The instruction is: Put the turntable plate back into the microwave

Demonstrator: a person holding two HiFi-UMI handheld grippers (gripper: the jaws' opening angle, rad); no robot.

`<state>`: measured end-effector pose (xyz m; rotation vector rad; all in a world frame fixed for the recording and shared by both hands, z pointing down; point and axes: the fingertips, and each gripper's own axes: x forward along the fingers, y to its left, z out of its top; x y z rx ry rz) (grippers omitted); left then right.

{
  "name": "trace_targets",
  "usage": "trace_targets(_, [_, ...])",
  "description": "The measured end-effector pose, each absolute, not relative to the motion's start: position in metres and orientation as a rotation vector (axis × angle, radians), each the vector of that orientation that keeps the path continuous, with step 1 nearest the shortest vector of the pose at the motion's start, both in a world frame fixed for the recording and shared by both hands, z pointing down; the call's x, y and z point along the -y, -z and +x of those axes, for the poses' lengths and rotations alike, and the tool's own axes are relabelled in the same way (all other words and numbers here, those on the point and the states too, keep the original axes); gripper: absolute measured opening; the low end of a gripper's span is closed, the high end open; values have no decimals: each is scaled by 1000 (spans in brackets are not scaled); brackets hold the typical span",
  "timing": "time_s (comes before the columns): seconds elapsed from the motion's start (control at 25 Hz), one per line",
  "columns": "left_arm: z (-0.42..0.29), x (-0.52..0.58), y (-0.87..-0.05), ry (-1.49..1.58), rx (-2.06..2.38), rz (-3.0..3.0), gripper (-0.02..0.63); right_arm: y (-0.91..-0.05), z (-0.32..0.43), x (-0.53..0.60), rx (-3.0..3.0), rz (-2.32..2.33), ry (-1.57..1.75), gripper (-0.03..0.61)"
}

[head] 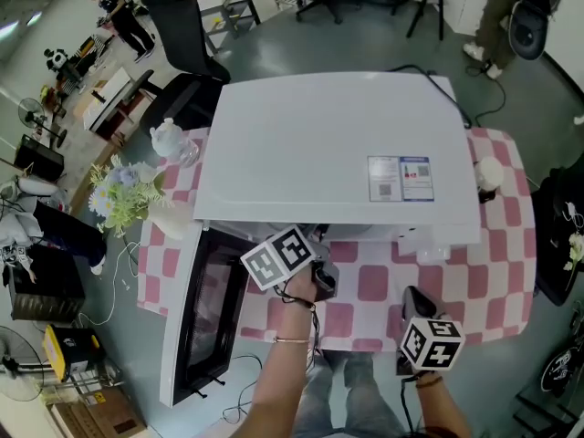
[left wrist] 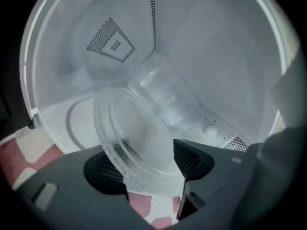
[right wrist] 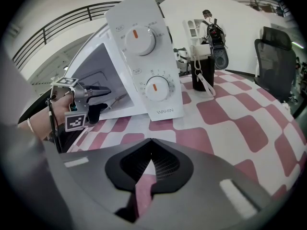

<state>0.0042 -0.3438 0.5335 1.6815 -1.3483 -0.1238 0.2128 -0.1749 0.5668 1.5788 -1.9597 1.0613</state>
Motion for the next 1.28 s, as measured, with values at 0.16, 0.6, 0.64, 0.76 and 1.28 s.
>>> trace_targets(0.16, [7, 340, -538, -11, 1363, 1720, 299, -566, 211, 172, 1961, 1576, -1062, 9])
trace_targets(0.6, [11, 332, -541, -134, 1334, 1739, 324, -567, 210, 164, 1960, 1573, -1067, 9])
trace_targets(0.64, [11, 331, -541, -139, 1332, 1739, 324, -567, 209, 163, 1960, 1572, -1067, 9])
trace_targets(0.76, [7, 327, -541, -153, 1336, 1739, 324, -566, 207, 162, 1964, 1571, -1067, 9])
trace_targets(1.28, [4, 318, -538, -131, 1312, 1754, 316, -567, 196, 148, 1972, 1554, -1068, 9])
